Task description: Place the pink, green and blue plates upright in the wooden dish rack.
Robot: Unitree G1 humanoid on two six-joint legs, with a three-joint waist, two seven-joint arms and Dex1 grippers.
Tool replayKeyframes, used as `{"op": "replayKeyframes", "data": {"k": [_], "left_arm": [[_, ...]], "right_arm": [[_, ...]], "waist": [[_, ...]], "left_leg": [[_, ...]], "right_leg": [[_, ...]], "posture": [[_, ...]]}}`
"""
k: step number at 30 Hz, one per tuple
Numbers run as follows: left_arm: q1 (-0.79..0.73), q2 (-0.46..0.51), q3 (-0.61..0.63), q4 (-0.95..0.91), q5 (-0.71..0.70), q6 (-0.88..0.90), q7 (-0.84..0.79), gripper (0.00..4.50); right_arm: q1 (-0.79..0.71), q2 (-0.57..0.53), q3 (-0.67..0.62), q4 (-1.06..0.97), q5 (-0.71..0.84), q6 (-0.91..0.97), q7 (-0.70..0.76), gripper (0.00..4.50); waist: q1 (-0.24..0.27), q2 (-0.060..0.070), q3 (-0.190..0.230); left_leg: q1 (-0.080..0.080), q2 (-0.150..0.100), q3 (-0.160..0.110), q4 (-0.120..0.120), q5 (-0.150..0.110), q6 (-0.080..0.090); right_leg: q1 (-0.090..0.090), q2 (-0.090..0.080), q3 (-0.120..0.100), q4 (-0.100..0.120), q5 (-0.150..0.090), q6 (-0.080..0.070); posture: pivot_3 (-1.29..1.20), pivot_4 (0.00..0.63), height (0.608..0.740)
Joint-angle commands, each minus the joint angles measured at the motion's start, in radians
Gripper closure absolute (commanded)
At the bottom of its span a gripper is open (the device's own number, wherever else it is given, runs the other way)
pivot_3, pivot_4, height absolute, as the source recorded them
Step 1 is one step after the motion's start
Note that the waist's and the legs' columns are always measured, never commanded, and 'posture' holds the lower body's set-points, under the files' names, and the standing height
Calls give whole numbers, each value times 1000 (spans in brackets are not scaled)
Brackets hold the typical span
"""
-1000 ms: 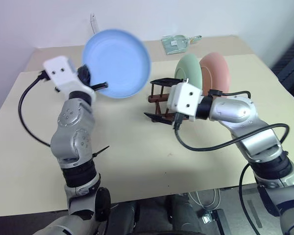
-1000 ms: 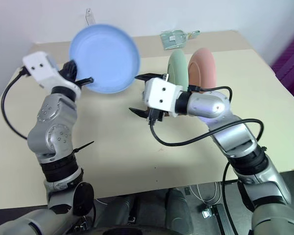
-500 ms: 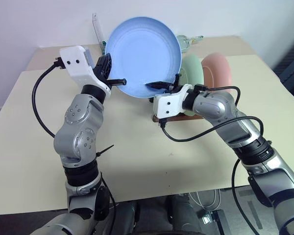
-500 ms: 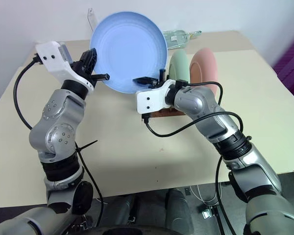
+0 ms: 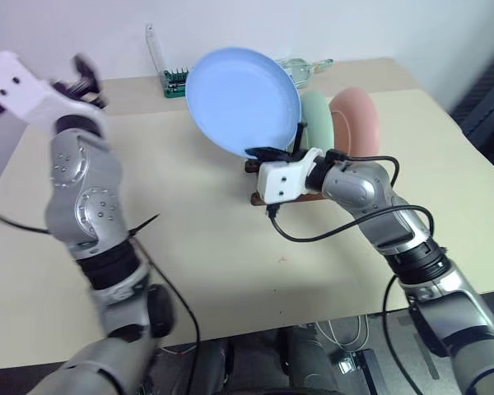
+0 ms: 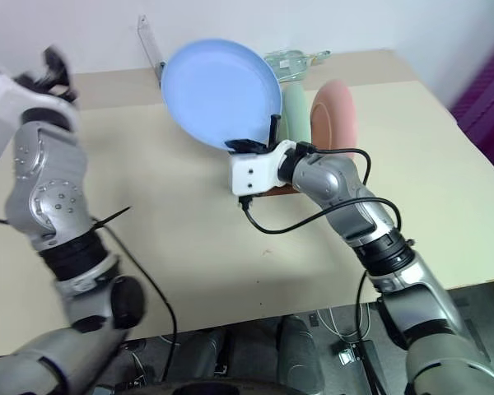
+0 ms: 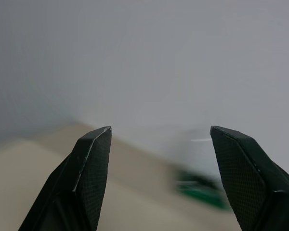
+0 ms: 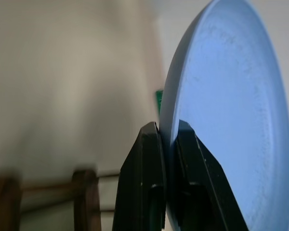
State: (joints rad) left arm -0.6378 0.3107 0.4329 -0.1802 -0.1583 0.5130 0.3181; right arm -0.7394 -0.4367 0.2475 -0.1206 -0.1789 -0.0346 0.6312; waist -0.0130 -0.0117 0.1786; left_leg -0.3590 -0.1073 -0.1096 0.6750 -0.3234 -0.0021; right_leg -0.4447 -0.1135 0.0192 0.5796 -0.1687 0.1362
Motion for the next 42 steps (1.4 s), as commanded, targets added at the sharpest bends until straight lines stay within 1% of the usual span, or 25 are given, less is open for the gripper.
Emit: {"op": "replayKeyframes", "data": {"k": [1, 3, 5, 7, 8, 10, 12, 15, 18, 21, 23, 28, 30, 31, 33, 34, 35, 37, 40, 42], "left_arm": [[87, 51, -164, 33, 71, -76, -156, 1058], [148, 52, -233, 32, 56, -92, -259, 1058], [215, 48, -301, 1, 32, -120, -367, 1058], [288, 66, -383, -29, 20, -161, -494, 1058], [320, 78, -415, -45, 23, -179, -542, 1058], [361, 89, -451, -69, 22, -187, -599, 1058], [385, 78, -456, -96, -5, -181, -631, 1058], [394, 59, -454, -111, -16, -167, -645, 1058], [390, 46, -453, -108, -21, -159, -657, 1058], [388, 41, -458, -108, -17, -163, -672, 1058], [388, 37, -459, -110, -19, -160, -680, 1058], [397, 31, -461, -124, -17, -154, -696, 1058], [404, 29, -463, -129, -14, -152, -696, 1025], [405, 28, -464, -130, -13, -152, -696, 1025], [413, 29, -466, -139, -10, -150, -695, 1025], [417, 27, -465, -146, -12, -144, -694, 1025], [420, 27, -465, -152, -13, -141, -693, 1025], [424, 25, -465, -159, -12, -137, -692, 1025], [423, 17, -461, -163, 5, -141, -670, 1025], [415, 13, -452, -150, 25, -152, -647, 1025]], "right_arm": [[-66, 112, -174, -178, 353, 233, -31, 4500], [-88, 187, -273, -247, 594, 455, -87, 4500], [-109, 238, -385, -278, 872, 668, -188, 4500], [-116, 268, -467, -279, 1053, 795, -306, 4500], [-112, 273, -492, -276, 1113, 841, -359, 4500], [-101, 268, -512, -283, 1180, 902, -439, 4500], [-70, 250, -504, -309, 1224, 951, -478, 4500], [-22, 250, -511, -329, 1305, 998, -560, 4500], [1, 239, -507, -318, 1356, 1025, -606, 4500], [12, 226, -498, -281, 1371, 1052, -653, 4500], [14, 221, -489, -246, 1354, 1064, -691, 4500], [-5, 210, -488, -176, 1367, 1081, -710, 4500], [-19, 206, -479, -158, 1346, 1070, -698, 3781], [-23, 205, -476, -155, 1338, 1063, -693, 3522], [-33, 192, -457, -169, 1301, 1035, -662, 2615], [-37, 160, -422, -197, 1244, 1009, -623, 2154], [-40, 110, -360, -232, 1149, 960, -571, 1643], [-38, 31, -266, -276, 999, 869, -489, 1643], [-9, -128, -121, -343, 730, 645, -326, 1643], [21, -192, -75, -358, 598, 501, -255, 1643]], "waist": [[9, 0, 0], [17, 0, 0], [25, 0, 0], [24, 1, 0], [22, 1, 0], [18, 4, 1], [16, 6, 0], [10, 7, -1], [2, 7, -1], [1, 7, -1], [1, 7, -1], [1, 7, -1], [0, 7, -1], [0, 7, -1], [0, 7, -1], [0, 7, -1], [2, 8, -1], [2, 7, -1], [2, 7, -1], [2, 7, -1]], "left_leg": [[-1, 0, -1, 0, 0, 0], [-4, -1, -5, 3, 0, 0], [-5, -1, -6, 5, 0, 1], [-6, -1, -6, 5, -1, 1], [-6, -1, -6, 5, -1, 1], [-6, 0, -5, 4, -1, 1], [-7, 0, -4, 3, 0, 0], [-15, 0, -2, 4, 1, -1], [-15, 0, -1, 4, 1, -1], [-15, 0, -1, 4, 1, 0], [-15, 0, -1, 4, 1, 0], [-15, 0, 0, 5, 1, 0], [-15, 0, 0, 5, 1, 0], [-15, 0, 0, 5, 1, 0], [-15, 0, 0, 5, 1, 0], [-15, 0, 0, 5, 1, 0], [-15, 0, 0, 5, 1, 0], [-15, 0, 0, 6, 0, 0], [-15, 0, 1, 6, 0, 0], [-15, 0, 1, 6, 0, 0]], "right_leg": [[0, 0, 0, 0, 0, 0], [1, -1, -3, 0, 1, -1], [1, -1, -3, 1, 1, -1], [1, -1, -3, 0, 1, -2], [0, -1, -3, 0, 1, -2], [-1, -1, -3, 0, 1, -2], [-5, -1, -2, 1, 1, -2], [-15, -1, -1, 5, 1, -3], [-15, -2, -1, 5, 1, -3], [-15, -1, -1, 5, 1, -3], [-15, -1, -1, 5, 1, -3], [-15, -1, -1, 5, 2, -3], [-15, -1, 0, 5, 2, -3], [-15, -1, -1, 5, 2, -3], [-15, -1, -1, 5, 2, -3], [-15, -1, 0, 5, 2, -3], [-15, -1, 0, 5, 2, -3], [-15, -2, -1, 5, 2, -2], [-15, -2, -1, 5, 1, -2], [-15, -2, -1, 4, 1, -2]], "posture": [[0, 150, 740], [0, 150, 740], [0, 150, 740], [0, 150, 740], [0, 150, 740], [0, 150, 740], [0, 150, 740], [0, 150, 740], [0, 150, 740], [0, 150, 740], [0, 150, 740], [0, 150, 740], [0, 150, 740], [0, 150, 740], [0, 150, 740], [0, 150, 740], [0, 150, 740], [0, 150, 740], [0, 150, 740], [0, 150, 740]]}}
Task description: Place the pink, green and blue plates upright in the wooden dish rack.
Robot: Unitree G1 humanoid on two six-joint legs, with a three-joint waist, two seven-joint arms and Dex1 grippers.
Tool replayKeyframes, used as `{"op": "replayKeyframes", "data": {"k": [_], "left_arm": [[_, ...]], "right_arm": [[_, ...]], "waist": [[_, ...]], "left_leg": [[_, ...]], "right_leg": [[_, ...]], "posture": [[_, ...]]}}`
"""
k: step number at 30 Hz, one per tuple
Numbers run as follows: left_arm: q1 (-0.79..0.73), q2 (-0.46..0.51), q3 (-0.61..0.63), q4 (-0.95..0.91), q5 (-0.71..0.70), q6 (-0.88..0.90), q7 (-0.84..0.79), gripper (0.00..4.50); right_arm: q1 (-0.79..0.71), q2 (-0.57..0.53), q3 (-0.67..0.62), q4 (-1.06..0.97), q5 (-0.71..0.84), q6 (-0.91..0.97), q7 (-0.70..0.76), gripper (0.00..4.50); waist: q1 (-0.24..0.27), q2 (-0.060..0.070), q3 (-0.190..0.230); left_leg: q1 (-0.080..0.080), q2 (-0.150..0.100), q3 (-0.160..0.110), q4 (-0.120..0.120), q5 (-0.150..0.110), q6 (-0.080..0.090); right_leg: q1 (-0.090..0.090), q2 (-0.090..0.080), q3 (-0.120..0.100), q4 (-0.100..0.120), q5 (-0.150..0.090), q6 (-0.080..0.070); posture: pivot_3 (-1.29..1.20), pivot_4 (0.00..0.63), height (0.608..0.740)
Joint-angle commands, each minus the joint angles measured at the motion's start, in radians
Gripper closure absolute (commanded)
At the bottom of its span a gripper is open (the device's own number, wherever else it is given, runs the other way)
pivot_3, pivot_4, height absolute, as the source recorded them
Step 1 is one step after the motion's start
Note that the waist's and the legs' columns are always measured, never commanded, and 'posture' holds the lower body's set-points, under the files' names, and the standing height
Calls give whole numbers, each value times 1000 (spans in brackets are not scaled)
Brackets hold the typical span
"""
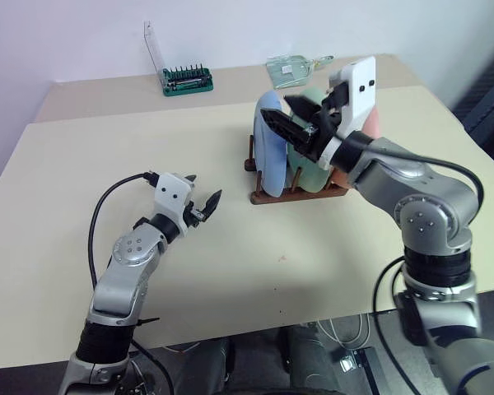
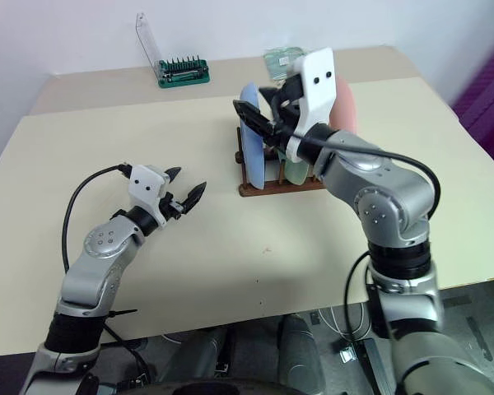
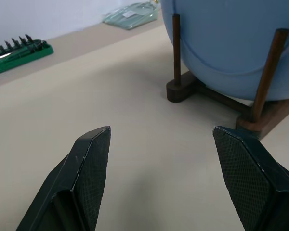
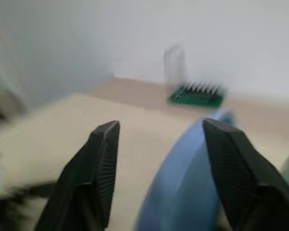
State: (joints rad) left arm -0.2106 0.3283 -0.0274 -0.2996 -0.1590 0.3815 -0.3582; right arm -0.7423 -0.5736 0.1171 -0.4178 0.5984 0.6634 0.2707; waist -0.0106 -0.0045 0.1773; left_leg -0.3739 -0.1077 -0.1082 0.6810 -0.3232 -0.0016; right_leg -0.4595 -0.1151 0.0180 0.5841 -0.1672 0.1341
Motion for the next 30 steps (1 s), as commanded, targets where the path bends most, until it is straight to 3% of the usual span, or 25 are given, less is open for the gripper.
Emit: {"op": "replayKeyframes", "data": {"k": [1, 3, 12, 17, 21, 30], "left_arm": [[-17, -4, 14, -10, 52, -30, 55, 1025], [-21, -2, 24, 24, 91, -49, 94, 1025], [35, -11, 59, 126, 151, -128, 165, 1025], [54, -25, 40, 159, 156, -152, 157, 1025], [66, -28, 24, 141, 165, -139, 148, 1025], [113, -45, 48, 100, 188, -109, 203, 1025]], "right_arm": [[75, -84, 25, -86, -167, -223, 154, 1643], [169, -116, -51, -118, -122, -245, 223, 1643], [675, -222, -612, -142, 35, -181, 371, 1643], [835, -219, -607, -60, -83, -226, 380, 1643], [808, -189, -552, 79, -170, -304, 367, 1643], [696, -150, -473, 359, -250, -445, 403, 1643]], "waist": [[1, -1, 0], [4, -2, -1], [36, -2, -1], [39, -1, -2], [41, -1, -2], [47, 0, -2]], "left_leg": [[0, 0, 0, 0, 0, 0], [0, 0, 0, 0, 0, 0], [1, 0, -1, 1, -1, 1], [5, 1, 2, 2, -2, 4], [19, 2, 2, 0, -5, 8], [18, 1, 2, 0, -2, 4]], "right_leg": [[0, 0, 0, 0, 0, 0], [1, 0, 0, -1, 0, 0], [4, 0, 0, -2, 1, 0], [7, 0, 2, -2, 1, 0], [21, 0, 0, -4, 0, 0], [21, -1, 1, -4, 0, 0]], "posture": [[0, 150, 740], [0, 150, 740], [0, 150, 740], [0, 150, 740], [0, 150, 740], [0, 150, 740]]}}
